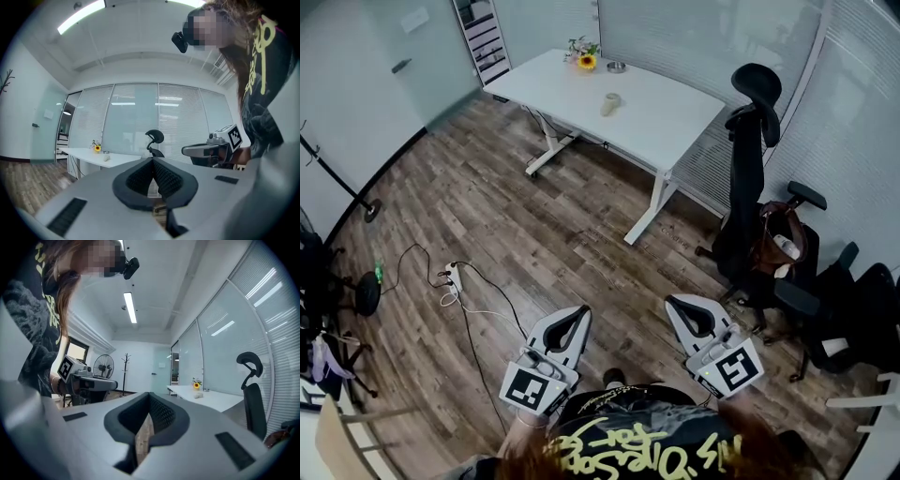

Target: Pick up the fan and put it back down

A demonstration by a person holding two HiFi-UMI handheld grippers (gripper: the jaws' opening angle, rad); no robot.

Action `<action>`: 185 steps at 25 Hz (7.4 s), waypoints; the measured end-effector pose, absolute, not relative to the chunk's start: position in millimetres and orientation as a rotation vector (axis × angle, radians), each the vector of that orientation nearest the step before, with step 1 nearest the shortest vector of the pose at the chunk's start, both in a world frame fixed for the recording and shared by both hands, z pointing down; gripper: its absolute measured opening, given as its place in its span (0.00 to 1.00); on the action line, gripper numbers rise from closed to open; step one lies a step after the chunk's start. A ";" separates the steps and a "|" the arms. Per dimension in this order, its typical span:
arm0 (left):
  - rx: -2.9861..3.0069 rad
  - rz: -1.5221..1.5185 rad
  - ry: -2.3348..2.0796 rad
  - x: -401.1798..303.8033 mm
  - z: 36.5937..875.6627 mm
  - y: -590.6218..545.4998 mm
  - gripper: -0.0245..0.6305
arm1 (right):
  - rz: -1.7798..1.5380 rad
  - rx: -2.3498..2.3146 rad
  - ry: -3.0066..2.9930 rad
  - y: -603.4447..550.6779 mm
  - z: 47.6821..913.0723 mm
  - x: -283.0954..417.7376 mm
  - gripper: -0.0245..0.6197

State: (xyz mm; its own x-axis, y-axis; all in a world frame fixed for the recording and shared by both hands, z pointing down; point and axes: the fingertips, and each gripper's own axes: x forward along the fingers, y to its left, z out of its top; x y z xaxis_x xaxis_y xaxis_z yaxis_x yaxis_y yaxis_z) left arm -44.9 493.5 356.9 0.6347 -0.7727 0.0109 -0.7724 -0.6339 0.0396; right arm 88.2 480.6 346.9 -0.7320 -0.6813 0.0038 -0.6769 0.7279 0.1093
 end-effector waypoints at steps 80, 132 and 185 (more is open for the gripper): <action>2.655 -0.067 -1.504 -104.6 370.5 448.3 0.36 | -0.003 1.195 -2.930 414.2 348.6 47.8 0.25; 2.576 -0.039 -1.767 -113.1 334.9 127.9 0.30 | -0.018 1.039 -3.047 68.8 333.0 53.6 0.25; 2.922 0.094 -1.001 -206.7 366.4 -270.7 0.25 | 0.057 1.654 -2.683 -259.5 359.5 -56.3 0.25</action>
